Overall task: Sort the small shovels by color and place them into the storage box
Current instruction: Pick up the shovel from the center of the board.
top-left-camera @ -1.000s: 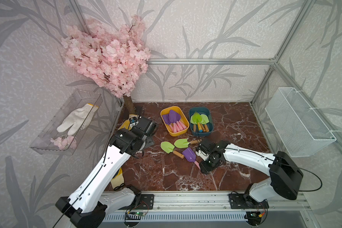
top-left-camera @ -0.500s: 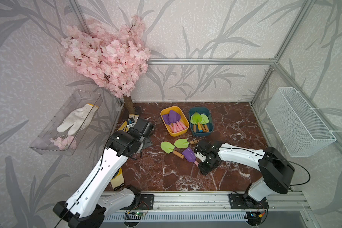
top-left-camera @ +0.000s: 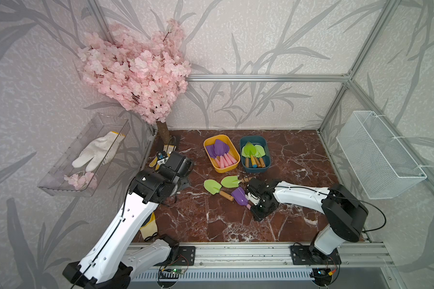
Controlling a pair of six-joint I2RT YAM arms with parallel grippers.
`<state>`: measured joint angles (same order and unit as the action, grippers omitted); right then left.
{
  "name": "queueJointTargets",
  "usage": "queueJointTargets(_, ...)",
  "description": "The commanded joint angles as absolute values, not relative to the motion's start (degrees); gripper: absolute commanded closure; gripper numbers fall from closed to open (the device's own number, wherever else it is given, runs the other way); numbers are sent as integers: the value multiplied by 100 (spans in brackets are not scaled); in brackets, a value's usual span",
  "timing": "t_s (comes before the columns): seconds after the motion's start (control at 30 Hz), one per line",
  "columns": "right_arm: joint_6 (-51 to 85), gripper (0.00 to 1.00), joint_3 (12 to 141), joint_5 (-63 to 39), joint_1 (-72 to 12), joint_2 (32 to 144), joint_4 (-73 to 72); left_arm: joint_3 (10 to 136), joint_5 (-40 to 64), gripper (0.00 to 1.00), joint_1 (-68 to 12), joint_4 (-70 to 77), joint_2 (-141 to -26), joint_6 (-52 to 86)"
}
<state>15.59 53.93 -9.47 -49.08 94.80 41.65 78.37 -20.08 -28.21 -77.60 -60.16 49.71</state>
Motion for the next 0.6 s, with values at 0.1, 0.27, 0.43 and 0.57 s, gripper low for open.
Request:
queueJointTargets(0.1, 1572, 59, 5502, -993, -4948, 9532, 4151, 7796, -2087, 35, -2773, -7885, -5988, 4992)
queueJointTargets(0.27, 1593, 63, 5484, -942, -4947, 9468, 4144, 7778, -2091, 35, -2777, -7895, -5989, 5010)
queueJointTargets(0.43, 1608, 66, 5469, -868, -4946, 9379, 4168, 7769, -2108, 35, -2773, -7910, -5961, 5018)
queueJointTargets(0.57, 1694, 67, 5463, -798, -4948, 9304, 4193, 7766, -2131, 35, -2774, -7920, -5946, 5039)
